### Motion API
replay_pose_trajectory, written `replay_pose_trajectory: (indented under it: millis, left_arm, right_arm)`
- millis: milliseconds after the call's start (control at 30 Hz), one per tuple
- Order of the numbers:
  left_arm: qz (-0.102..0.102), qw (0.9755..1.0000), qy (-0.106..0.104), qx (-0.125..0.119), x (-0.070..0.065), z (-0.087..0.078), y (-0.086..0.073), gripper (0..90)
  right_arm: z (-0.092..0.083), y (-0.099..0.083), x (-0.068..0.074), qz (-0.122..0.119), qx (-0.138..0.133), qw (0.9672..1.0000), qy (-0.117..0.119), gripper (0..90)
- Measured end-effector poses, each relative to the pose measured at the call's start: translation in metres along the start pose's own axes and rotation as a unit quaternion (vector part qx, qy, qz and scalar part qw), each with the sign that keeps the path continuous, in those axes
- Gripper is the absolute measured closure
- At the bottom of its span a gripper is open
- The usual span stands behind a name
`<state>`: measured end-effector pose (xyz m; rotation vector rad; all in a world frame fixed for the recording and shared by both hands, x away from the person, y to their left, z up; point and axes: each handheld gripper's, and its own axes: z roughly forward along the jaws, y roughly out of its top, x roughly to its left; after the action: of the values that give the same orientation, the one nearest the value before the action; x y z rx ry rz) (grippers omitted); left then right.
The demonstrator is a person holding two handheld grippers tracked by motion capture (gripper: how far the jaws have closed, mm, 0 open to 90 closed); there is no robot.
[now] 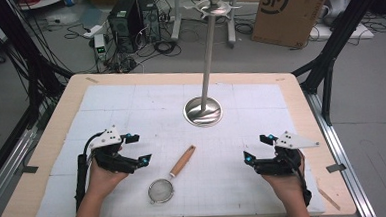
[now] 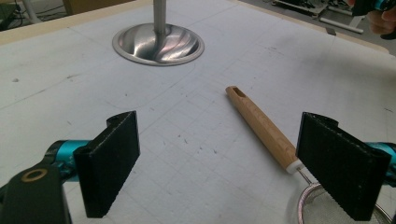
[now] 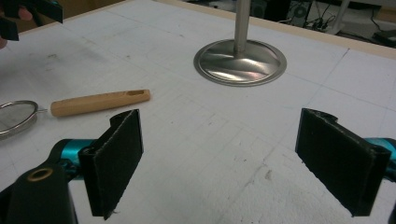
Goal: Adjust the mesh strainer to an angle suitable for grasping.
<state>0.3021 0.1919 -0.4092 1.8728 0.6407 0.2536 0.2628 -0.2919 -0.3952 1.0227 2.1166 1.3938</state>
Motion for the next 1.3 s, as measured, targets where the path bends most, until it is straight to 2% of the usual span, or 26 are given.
replay_pose_trajectory:
  millis: [333,667,767,1000,1133,1300]
  left_arm:
    - [0.004,1.0,0.003,0.005,-0.003,0.003,0.001,14.8]
    - [0.009,0.9998,-0.013,0.013,-0.011,0.011,0.003,16.4]
    - [0.014,0.9993,-0.025,0.023,-0.015,0.018,0.003,19.0]
    - [0.018,0.9983,-0.032,0.045,-0.025,0.034,0.003,21.4]
    - [0.026,0.9967,-0.045,0.062,-0.032,0.045,0.003,24.2]
    - [0.038,0.9939,-0.035,0.098,-0.04,0.058,-0.001,30.4]
  right_arm:
    - [0.001,-0.001,0.002,-0.002,0.006,1.0,-0.001,13.9]
    - [0.0,-0.001,0.002,-0.002,0.006,1.0,-0.003,14.2]
    - [0.0,-0.001,0.001,-0.002,0.005,1.0,-0.003,14.3]
    - [0.001,-0.002,0.001,-0.001,0.007,1.0,-0.003,14.3]
    - [0.001,-0.001,0.002,-0.003,0.007,1.0,-0.003,14.3]
    - [0.001,-0.002,0.002,-0.001,0.008,1.0,-0.002,14.3]
